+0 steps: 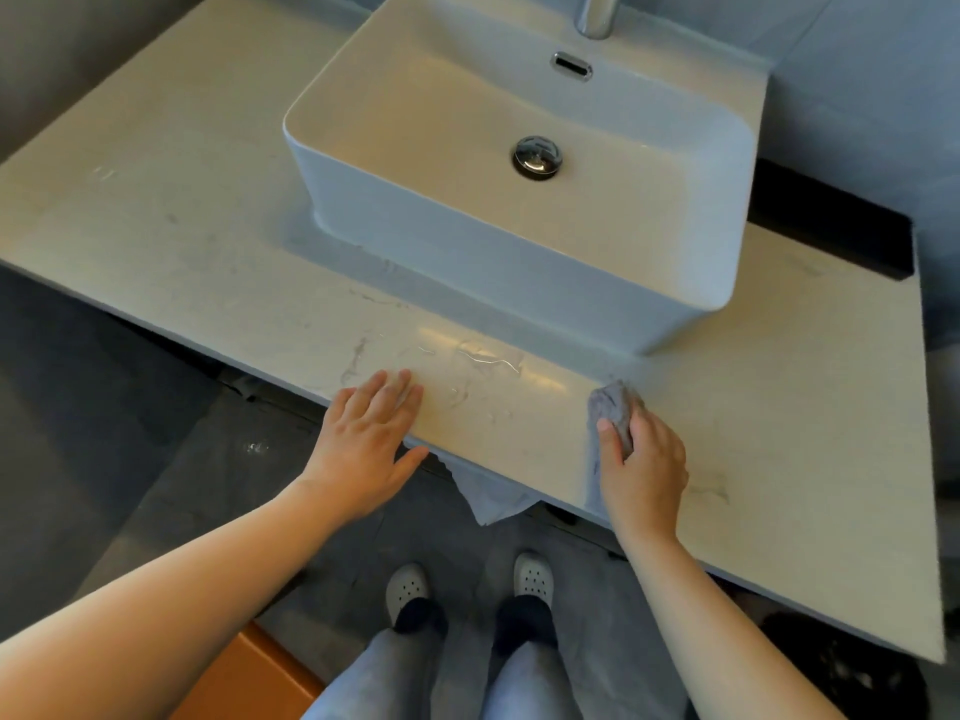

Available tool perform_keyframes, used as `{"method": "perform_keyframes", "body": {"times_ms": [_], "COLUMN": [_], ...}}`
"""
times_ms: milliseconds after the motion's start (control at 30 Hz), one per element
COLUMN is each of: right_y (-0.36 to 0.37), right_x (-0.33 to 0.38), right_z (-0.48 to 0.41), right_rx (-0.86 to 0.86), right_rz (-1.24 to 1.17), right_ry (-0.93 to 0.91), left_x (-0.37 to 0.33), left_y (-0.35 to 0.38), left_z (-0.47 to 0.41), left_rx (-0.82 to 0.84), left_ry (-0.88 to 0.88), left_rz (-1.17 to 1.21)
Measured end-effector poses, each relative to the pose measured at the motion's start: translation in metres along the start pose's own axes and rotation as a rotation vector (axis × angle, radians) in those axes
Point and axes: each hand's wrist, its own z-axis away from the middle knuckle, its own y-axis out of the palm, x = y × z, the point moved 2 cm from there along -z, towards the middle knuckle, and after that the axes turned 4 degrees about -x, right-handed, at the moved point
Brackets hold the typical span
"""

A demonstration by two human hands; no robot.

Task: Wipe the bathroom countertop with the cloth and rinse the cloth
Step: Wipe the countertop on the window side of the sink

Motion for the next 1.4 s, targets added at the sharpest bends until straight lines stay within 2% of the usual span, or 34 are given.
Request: {"method": "perform_keyframes", "body": {"times_ms": [100, 200, 300, 433, 567, 633, 733, 967, 1100, 1267, 1400], "right_y": [0.008, 0.023, 0.036, 0.044, 0.032, 0.014, 0.0, 0.051, 0.063, 0.069, 0.07], "right_x": [0.003, 0.011, 0.026, 0.042, 0.049, 0.049, 0.045, 0.051, 0.055, 0.07, 0.072], "right_z": [0.017, 0.03, 0.04, 0.052, 0.045, 0.029, -0.007, -0.049, -0.046, -0.044, -0.042], "right_rx": [-0.076, -0.119, -0.119, -0.08, 0.111, 0.087, -0.044, 0.043, -0.038, -0.042, -0.027], "right_rz": [0.045, 0.014, 0.026, -0.021, -0.327, -0.421, -0.363, -0.066, -0.097, -0.148, -0.194], "right_ry": [-0.062, -0.02, -0.001, -0.1, -0.083, -0.073, -0.099, -0.221, -0.195, -0.136, -0.162], "left_x": [0.0, 0.0, 0.001, 0.003, 0.005, 0.004, 0.001, -0.006, -0.007, -0.008, -0.012], "left_y": [0.001, 0.003, 0.004, 0.004, 0.002, 0.002, 0.002, -0.002, -0.003, -0.005, -0.004], "left_z": [0.0, 0.0, 0.0, 0.0, -0.001, -0.001, 0.001, -0.002, -0.002, -0.002, -0.001], "left_rx": [-0.006, -0.017, -0.022, -0.02, -0.003, 0.004, 0.007, 0.007, 0.021, 0.023, 0.019], "left_ry": [0.0, 0.006, 0.013, 0.024, 0.041, 0.038, 0.022, -0.036, -0.039, -0.048, -0.068], "left_rz": [0.008, -0.004, -0.011, -0.019, -0.029, -0.03, -0.021, 0.018, -0.007, -0.022, -0.03]}}
